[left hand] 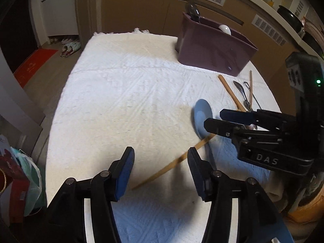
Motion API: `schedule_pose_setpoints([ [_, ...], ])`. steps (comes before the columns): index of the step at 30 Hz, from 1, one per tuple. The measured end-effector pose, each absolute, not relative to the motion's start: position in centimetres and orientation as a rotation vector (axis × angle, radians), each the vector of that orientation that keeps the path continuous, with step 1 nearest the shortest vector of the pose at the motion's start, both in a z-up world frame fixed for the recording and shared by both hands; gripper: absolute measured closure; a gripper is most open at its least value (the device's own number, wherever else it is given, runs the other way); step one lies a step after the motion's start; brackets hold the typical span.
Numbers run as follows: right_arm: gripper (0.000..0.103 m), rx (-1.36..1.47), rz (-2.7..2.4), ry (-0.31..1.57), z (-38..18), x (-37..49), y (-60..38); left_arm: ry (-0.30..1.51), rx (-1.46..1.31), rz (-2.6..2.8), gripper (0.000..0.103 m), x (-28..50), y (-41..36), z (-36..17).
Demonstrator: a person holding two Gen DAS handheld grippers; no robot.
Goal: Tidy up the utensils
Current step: 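Grasp the light blue plastic spoon with the right gripper, then grasp a long wooden chopstick with the left gripper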
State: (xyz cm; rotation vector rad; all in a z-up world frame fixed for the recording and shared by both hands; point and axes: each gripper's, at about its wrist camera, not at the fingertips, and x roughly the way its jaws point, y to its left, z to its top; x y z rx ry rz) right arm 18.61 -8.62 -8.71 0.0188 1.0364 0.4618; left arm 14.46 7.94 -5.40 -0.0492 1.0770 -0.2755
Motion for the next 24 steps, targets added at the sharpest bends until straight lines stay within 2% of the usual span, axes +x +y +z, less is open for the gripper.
schedule_pose_setpoints([
  [4,0.057,0.013,0.425,1.076,-10.5,19.8,-6.7,1.061,-0.065,-0.243,0.048,13.8,9.6,-5.2],
  [9,0.057,-0.146,0.408,1.035,-10.8,19.1,-3.9,1.073,-0.078,-0.223,0.046,14.0,10.0,-6.0],
  [10,0.058,-0.205,0.398,1.022,-10.9,18.8,-3.3,1.072,-0.079,-0.223,0.046,14.0,9.9,-6.0],
  [11,0.067,-0.239,0.395,1.011,-10.9,18.6,-2.9,1.070,-0.076,-0.228,0.046,13.9,9.8,-5.9],
  [13,0.069,-0.235,0.422,1.017,-10.6,18.4,-3.0,1.067,-0.063,-0.238,0.046,14.0,9.7,-5.9],
  [24,0.070,-0.036,0.314,0.791,-0.4,21.7,-11.3,1.057,0.018,-0.297,0.044,14.0,7.0,-5.4],
])
